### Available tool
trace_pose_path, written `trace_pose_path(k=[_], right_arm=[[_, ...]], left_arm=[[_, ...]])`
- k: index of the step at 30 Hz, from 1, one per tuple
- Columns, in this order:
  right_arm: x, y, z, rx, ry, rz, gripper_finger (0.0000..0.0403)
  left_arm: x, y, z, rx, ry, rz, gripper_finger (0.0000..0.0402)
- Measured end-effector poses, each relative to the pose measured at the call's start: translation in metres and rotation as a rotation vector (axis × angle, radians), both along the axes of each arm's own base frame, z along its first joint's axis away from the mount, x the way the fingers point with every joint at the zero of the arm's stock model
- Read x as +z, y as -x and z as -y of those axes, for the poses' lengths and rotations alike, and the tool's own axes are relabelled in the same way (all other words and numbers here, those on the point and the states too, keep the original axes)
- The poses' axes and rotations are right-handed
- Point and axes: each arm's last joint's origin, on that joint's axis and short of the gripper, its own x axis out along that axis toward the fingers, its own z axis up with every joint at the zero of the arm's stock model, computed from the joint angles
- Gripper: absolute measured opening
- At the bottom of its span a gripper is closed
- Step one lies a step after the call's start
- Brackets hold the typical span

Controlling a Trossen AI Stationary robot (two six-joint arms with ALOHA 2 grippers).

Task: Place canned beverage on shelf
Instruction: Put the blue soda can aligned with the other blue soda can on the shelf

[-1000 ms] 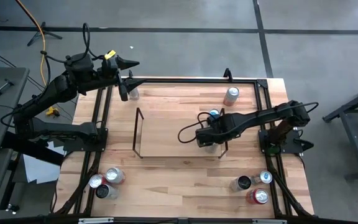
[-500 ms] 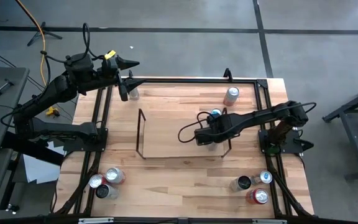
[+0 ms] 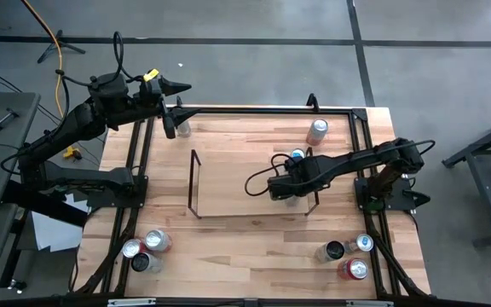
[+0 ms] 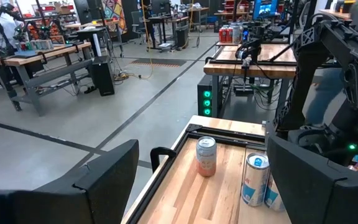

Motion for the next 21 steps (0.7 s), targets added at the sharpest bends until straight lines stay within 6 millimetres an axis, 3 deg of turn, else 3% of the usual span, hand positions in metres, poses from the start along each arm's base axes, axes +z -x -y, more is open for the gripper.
trace_pose_path(k=[15,21], right_arm=[[0.036,0.029,0.009,-0.101,0.06,0.108,0.0369],[0.05,0.017,0.01,-0.043,0.12,0.346,0.0369]], left_arm=[[0.0,0.0,0.0,0.0,0.0,0.0,0.0314],[0.0,0.0,0.0,0.0,-0.001,0.0,0.0314]])
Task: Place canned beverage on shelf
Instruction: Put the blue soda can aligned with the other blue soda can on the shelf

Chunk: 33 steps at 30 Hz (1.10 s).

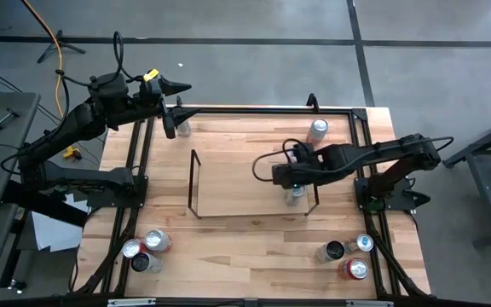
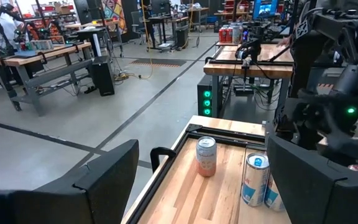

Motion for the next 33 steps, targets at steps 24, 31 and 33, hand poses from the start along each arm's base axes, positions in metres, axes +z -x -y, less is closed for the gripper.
trace_pose_path(k=[24,31,33], right_arm=[[-0.013,-0.038,-0.01,0.369,-0.078,0.073,0.0009],[-0.011,-0.024,-0.014,0.384,-0.083,-0.079,0.0001],[-0.009,-0.022,-0.012,0.378,-0.057,-0.129,0.0]], left_arm=[[0.0,0.0,0.0,0.005,0.043,0.019,0.0314],[0.0,0.0,0.0,0.006,0.05,0.023,0.0314],[0.0,0.0,0.0,0.009,0.05,0.023,0.0314]])
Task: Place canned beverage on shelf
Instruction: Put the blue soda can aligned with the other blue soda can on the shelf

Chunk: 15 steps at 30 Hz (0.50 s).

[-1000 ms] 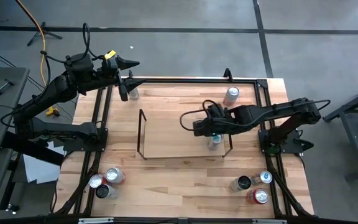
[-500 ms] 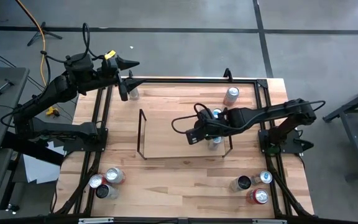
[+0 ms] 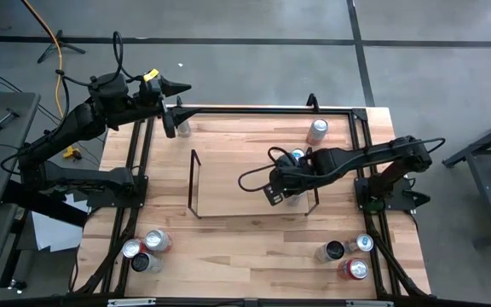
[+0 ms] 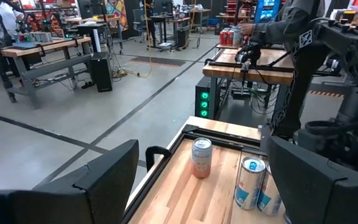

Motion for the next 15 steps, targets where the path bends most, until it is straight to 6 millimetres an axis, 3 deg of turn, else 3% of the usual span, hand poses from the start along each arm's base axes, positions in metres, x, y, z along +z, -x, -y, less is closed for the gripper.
trace_pose_path(k=[15], right_arm=[[0.0024,0.0055,0.0038,-0.009,0.037,-0.079,0.0]], left_arm=[[-0.0011,-0.0023,-0.002,0.033,0.04,0.011,0.0314]])
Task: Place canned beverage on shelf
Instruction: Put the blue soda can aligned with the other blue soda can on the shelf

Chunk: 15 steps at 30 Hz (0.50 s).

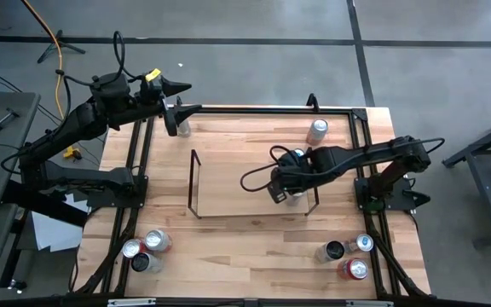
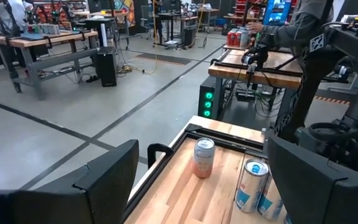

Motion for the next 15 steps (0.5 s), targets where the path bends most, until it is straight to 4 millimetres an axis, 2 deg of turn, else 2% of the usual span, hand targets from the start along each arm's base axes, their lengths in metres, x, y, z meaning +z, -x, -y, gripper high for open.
trace_pose_path(k=[9,15], right_arm=[[-0.019,-0.017,-0.001,0.008,-0.017,-0.047,0.0],[-0.021,-0.016,-0.001,0.003,-0.016,-0.066,0.0]], left_arm=[[0.0,0.0,0.0,-0.001,0.006,0.0,0.0314],[0.0,0.0,0.0,-0.002,0.006,-0.001,0.0314]])
